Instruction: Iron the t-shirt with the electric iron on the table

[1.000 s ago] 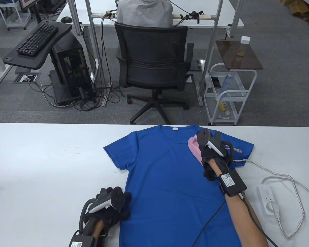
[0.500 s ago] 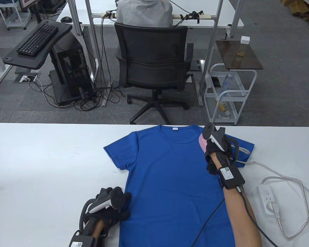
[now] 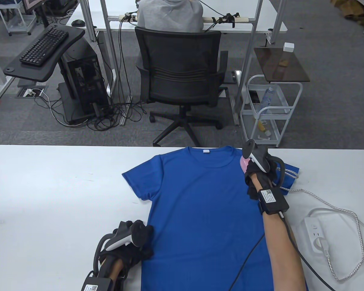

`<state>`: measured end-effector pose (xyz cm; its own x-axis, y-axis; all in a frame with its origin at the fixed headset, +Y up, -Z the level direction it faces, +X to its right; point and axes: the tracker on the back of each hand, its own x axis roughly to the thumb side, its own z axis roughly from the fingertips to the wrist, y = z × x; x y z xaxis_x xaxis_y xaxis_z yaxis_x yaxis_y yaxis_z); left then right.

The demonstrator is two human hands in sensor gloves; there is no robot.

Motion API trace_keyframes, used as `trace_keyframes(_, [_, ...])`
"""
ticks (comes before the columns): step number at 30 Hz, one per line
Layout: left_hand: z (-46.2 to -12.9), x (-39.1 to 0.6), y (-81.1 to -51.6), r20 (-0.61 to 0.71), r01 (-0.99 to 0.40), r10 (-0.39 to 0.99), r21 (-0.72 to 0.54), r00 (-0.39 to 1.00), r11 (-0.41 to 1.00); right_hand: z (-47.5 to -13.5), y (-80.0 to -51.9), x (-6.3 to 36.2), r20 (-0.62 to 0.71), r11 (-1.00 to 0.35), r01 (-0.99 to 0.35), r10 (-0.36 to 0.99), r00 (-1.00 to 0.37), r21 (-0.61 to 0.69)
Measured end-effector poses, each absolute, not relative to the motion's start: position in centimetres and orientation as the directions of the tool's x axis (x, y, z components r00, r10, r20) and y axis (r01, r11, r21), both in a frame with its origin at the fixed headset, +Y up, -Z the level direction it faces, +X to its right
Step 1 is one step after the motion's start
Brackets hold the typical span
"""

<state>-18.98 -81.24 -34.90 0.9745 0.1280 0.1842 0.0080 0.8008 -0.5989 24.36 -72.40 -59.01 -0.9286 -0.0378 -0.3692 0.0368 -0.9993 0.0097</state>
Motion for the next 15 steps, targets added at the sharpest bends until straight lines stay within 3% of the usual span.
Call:
trace_keyframes(9, [-34.9, -18.3, -81.1, 0.157, -0.001, 0.109, -0.567, 0.981, 0.824, -59.1, -72.5, 25.8, -0.391, -0.999, -0.042, 0.034, -0.92, 0.012])
trace_keyframes(13, [-35.0, -17.7, -81.1, 0.183, 0.119, -0.023, -0.536, 0.983, 0.836, -59.2, -72.4, 26.8, -0.407, -0.999, -0.043, 0.026, -0.913, 0.033])
trace_keyframes(15, [-35.1, -17.8, -81.1, 0.157, 0.068, 0.021, -0.538, 0.987, 0.84, -59.3, -72.5, 27.8, -0.439, -0.999, -0.041, 0.023, -0.898, 0.03])
